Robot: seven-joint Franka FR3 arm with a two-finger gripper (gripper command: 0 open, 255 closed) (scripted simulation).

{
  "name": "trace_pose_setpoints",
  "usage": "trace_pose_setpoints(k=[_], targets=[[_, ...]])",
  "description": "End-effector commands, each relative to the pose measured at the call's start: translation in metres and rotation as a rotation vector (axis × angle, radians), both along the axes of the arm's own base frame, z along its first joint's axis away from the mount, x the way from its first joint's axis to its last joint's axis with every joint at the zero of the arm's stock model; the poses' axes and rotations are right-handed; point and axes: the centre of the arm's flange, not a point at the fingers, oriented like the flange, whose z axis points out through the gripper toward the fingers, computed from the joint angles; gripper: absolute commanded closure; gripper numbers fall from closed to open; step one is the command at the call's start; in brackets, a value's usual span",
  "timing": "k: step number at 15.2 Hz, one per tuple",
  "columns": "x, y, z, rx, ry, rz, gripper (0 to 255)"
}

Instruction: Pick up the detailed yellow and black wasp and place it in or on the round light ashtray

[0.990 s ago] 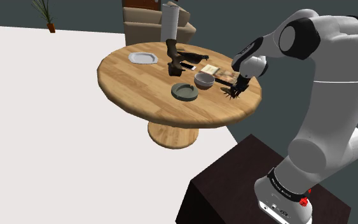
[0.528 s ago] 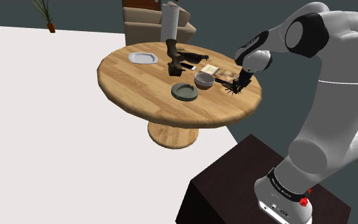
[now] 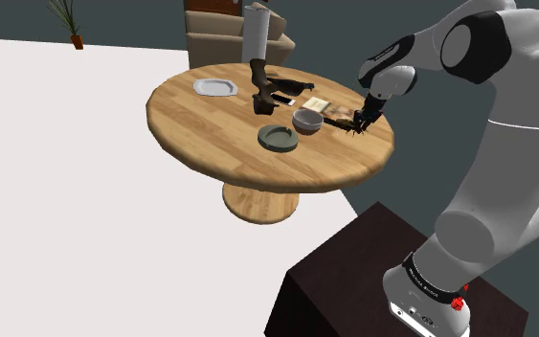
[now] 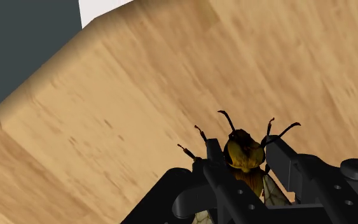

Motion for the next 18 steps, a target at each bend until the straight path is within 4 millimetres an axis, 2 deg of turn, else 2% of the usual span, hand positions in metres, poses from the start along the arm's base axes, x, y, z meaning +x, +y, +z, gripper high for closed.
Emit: trace_pose_setpoints(k=[1, 18], targets=[[0.0, 0.001, 0.007, 0.0, 0.0, 0.0, 255], [0.137, 0.178, 0.02, 0.0, 0.0, 0.0, 255]])
